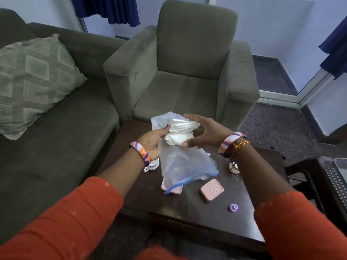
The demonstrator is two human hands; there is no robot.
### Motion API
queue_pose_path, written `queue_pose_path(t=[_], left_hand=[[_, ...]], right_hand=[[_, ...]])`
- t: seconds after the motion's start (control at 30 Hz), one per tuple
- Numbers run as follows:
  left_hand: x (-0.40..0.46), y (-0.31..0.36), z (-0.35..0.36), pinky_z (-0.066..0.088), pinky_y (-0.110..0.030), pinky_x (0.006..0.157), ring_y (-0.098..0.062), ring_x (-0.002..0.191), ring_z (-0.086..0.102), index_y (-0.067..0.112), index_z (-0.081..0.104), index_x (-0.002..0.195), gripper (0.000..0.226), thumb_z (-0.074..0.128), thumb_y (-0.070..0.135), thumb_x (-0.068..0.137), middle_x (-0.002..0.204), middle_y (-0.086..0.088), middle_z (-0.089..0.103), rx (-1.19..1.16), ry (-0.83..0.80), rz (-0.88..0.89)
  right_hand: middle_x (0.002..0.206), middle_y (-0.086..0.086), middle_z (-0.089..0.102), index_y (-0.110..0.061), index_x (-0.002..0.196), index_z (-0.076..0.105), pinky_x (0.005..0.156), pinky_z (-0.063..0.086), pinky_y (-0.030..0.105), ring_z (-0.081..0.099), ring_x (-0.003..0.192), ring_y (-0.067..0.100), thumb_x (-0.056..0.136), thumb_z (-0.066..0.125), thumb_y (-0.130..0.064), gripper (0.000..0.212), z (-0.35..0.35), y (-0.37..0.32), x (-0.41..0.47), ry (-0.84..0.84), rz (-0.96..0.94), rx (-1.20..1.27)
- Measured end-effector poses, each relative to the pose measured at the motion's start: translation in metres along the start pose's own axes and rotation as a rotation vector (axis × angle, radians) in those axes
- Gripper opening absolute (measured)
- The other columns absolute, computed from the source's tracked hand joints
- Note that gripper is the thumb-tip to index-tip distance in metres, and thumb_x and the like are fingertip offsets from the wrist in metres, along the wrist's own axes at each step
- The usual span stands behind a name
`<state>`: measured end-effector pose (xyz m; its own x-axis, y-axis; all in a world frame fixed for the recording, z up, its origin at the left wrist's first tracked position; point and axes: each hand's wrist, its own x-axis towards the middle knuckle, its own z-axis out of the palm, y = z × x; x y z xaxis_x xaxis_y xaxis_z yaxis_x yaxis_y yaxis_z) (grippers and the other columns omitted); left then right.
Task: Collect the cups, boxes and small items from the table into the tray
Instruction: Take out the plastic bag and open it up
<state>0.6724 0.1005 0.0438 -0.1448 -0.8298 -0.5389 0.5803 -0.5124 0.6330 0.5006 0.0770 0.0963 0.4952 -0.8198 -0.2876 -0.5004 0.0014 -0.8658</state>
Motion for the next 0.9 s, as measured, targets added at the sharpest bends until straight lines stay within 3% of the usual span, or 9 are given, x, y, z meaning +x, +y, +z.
queue_pose_path(t=[0.07,0.13,0.23,0.37,0.47,0.57,0.7,0.8,0.9], left_hand=[[-0.005,0.0,-0.003,0.059,-0.031,0.063,-0.021,0.065,0.072,0.003,0.065,0.096,0.021,0.051,0.019,0.091,0.075,-0.013,0.074,0.028,-0.007,-0.056],[-0.011,-0.002,-0.005,0.059,-0.031,0.059,-0.021,0.058,0.072,0.005,0.064,0.09,0.02,0.05,0.019,0.091,0.066,-0.011,0.074,0.055,-0.044,-0.098],[-0.02,-0.009,-0.008,0.059,-0.033,0.06,-0.021,0.062,0.073,0.006,0.064,0.095,0.02,0.054,0.021,0.086,0.07,-0.01,0.075,0.088,-0.121,-0.13],[-0.027,-0.019,-0.009,0.057,-0.036,0.079,-0.021,0.084,0.073,0.013,0.061,0.115,0.044,0.046,0.044,0.087,0.092,-0.008,0.076,0.087,-0.25,-0.085],[-0.031,-0.024,-0.011,0.056,-0.036,0.082,-0.021,0.087,0.072,0.017,0.063,0.111,0.056,0.032,0.057,0.09,0.097,-0.006,0.075,0.136,-0.265,-0.079],[-0.036,-0.028,-0.015,0.052,-0.034,0.088,-0.02,0.086,0.069,0.017,0.066,0.107,0.052,0.037,0.056,0.088,0.096,-0.005,0.074,0.202,-0.227,-0.069],[-0.04,-0.033,-0.02,0.053,-0.036,0.086,-0.022,0.087,0.068,0.014,0.067,0.107,0.039,0.052,0.044,0.086,0.1,-0.009,0.07,0.227,-0.141,-0.024],[-0.037,-0.03,-0.03,0.056,-0.032,0.078,-0.019,0.079,0.068,0.012,0.066,0.104,0.033,0.055,0.039,0.088,0.093,-0.007,0.07,0.195,-0.027,-0.008],[-0.027,-0.027,-0.049,0.051,-0.037,0.084,-0.023,0.088,0.063,0.007,0.062,0.109,0.03,0.057,0.03,0.088,0.109,-0.013,0.064,0.112,0.165,0.067]], right_hand=[[0.106,-0.005,0.063,-0.022,0.136,0.043,0.063,0.056,0.025,0.061,0.085,0.01,0.071,0.075,0.0,0.075,-0.007,0.002,-0.009,-0.093,0.041,0.05],[0.112,0.002,0.061,-0.019,0.132,0.049,0.063,0.057,0.023,0.062,0.085,0.014,0.075,0.07,0.006,0.066,-0.012,0.005,-0.013,-0.14,0.06,0.177],[0.099,0.008,0.063,-0.016,0.116,0.061,0.056,0.056,0.021,0.061,0.075,0.013,0.079,0.065,0.005,0.042,-0.012,0.011,-0.017,-0.108,0.091,0.298],[0.048,-0.009,0.062,-0.014,0.079,0.066,0.046,0.048,0.019,0.053,0.052,0.008,0.083,0.065,-0.007,0.008,0.001,0.012,-0.024,0.106,0.191,0.312],[0.073,0.005,0.066,-0.009,0.076,0.058,0.05,0.056,0.024,0.061,0.065,0.018,0.089,0.059,-0.016,0.015,0.009,0.005,-0.029,0.259,0.334,0.49],[0.11,0.017,0.066,-0.004,0.091,0.06,0.08,0.057,0.045,0.065,0.095,0.032,0.087,0.061,-0.026,0.023,0.016,0.006,-0.031,0.331,0.417,0.478],[0.104,0.013,0.062,-0.001,0.111,0.058,0.071,0.056,0.041,0.061,0.089,0.029,0.079,0.07,-0.015,0.036,0.024,0.009,-0.039,0.316,0.425,0.481],[0.114,0.017,0.064,0.0,0.117,0.058,0.092,0.05,0.053,0.061,0.102,0.036,0.074,0.073,-0.007,0.046,0.022,0.016,-0.038,0.427,0.417,0.625],[0.121,0.018,0.063,-0.004,0.12,0.056,0.095,0.048,0.055,0.061,0.106,0.037,0.074,0.071,-0.004,0.049,0.017,0.031,-0.029,0.533,0.442,0.79]])
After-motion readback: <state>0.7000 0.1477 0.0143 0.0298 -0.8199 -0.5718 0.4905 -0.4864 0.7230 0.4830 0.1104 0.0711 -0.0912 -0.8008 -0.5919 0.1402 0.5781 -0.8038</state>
